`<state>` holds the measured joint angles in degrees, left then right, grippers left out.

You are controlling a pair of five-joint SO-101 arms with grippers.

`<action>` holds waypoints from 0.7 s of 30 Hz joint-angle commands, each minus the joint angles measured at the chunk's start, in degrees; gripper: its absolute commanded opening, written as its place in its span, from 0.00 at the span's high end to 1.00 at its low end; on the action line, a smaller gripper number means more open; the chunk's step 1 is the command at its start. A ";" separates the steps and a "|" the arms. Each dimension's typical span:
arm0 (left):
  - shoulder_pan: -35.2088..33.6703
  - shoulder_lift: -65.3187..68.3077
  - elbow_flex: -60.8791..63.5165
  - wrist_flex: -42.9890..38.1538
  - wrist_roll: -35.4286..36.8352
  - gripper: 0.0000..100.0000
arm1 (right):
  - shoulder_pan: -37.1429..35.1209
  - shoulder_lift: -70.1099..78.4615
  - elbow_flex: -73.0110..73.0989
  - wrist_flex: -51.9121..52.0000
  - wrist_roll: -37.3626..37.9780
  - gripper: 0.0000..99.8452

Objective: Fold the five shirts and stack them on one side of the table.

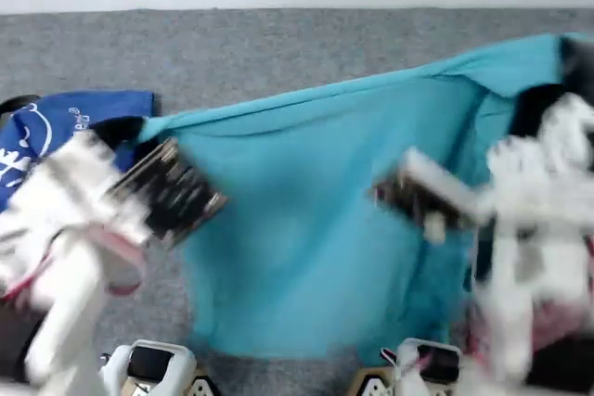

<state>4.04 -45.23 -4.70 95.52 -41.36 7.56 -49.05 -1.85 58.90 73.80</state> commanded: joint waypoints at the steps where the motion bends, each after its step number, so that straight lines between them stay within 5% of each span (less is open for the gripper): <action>1: -0.26 -0.09 15.16 -10.46 -2.02 0.99 | -2.07 3.30 12.84 -7.25 0.44 0.99; 7: -0.35 2.55 34.95 -33.23 -4.04 0.99 | -5.05 7.16 30.24 -30.11 0.62 0.99; 12: -3.34 14.77 36.44 -45.98 -5.19 0.99 | -5.05 15.52 35.43 -45.76 0.62 0.99; 21: -5.63 38.33 16.92 -49.67 -5.19 0.99 | -5.05 30.46 35.34 -63.69 0.62 0.99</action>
<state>0.00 -11.56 20.70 47.34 -45.67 2.46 -20.84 34.37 1.67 73.89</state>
